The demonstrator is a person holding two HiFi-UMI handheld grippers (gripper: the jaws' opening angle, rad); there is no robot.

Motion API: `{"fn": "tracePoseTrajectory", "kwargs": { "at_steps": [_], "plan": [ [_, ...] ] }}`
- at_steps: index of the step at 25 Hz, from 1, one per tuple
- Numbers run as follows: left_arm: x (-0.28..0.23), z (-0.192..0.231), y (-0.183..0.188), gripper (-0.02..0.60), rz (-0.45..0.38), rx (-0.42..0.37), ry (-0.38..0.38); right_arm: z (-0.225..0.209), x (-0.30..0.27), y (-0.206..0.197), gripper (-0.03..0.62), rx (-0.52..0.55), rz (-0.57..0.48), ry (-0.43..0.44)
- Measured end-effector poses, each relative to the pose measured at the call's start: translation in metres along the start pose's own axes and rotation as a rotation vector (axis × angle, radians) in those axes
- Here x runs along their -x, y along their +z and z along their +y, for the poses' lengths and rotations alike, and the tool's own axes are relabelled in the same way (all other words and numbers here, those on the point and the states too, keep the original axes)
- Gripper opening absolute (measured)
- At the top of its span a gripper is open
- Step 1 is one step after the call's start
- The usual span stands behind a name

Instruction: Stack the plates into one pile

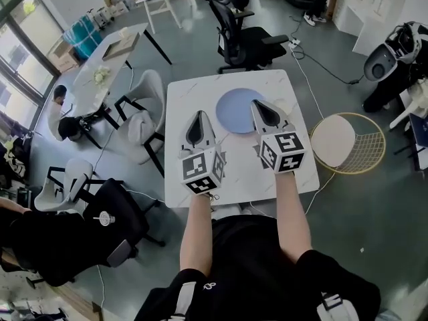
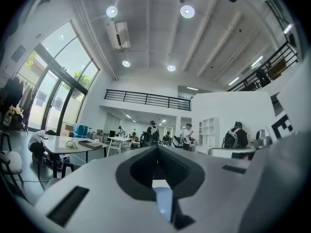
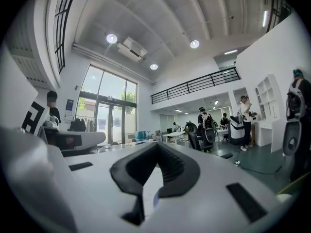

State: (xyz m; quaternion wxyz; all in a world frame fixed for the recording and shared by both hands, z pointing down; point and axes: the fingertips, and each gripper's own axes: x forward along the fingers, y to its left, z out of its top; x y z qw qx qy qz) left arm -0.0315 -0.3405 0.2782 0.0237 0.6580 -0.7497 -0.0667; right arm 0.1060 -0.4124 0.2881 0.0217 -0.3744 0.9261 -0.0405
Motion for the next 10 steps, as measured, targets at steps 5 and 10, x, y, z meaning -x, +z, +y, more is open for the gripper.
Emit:
{"fn": "tracePoseTrajectory", "kwargs": {
  "at_steps": [5, 10],
  "plan": [
    [-0.007, 0.001, -0.009, 0.015, 0.014, -0.033, 0.008, -0.01, 0.001, -0.006, 0.008, 0.002, -0.002, -0.021],
    [-0.013, -0.003, -0.017, 0.015, 0.036, -0.056, 0.005, -0.016, 0.002, -0.006, 0.008, 0.016, -0.009, -0.016]
  ]
}}
